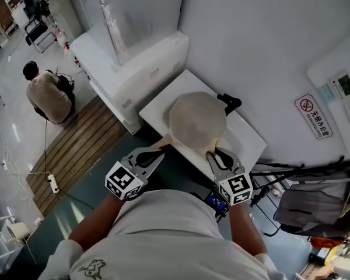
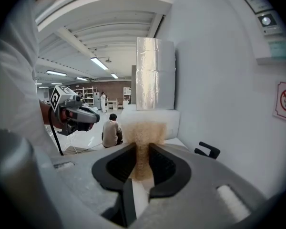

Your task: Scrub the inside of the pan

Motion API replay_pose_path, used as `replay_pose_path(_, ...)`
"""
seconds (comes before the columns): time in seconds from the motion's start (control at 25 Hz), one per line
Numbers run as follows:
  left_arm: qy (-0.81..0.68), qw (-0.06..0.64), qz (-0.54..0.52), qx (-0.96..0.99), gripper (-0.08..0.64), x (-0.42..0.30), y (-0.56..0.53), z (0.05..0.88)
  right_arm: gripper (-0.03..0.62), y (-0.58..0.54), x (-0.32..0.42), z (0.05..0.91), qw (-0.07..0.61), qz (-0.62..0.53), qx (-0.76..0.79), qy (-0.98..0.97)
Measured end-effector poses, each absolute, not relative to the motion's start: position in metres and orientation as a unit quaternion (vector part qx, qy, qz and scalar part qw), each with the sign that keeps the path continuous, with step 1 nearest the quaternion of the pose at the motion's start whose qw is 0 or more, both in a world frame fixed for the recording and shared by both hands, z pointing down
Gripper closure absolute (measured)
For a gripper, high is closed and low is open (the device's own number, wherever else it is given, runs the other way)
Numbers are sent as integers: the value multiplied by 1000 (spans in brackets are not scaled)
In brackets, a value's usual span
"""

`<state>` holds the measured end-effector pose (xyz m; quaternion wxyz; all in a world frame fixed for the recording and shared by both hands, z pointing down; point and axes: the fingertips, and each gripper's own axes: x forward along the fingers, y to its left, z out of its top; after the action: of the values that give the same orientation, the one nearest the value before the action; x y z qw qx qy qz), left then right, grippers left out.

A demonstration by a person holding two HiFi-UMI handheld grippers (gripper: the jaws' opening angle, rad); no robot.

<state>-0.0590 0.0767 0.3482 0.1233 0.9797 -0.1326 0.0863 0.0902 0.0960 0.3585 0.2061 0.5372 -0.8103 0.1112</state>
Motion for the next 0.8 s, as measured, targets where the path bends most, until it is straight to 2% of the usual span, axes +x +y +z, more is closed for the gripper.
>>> replay_pose_path(0.48,-148,115,92,978,561,11,172,342,511,196,140,337,164,100,523,-830)
replay_pose_path(0.8,-172,115,103,973,561,28,255,344,511,272,159,339,141,106,508,-843)
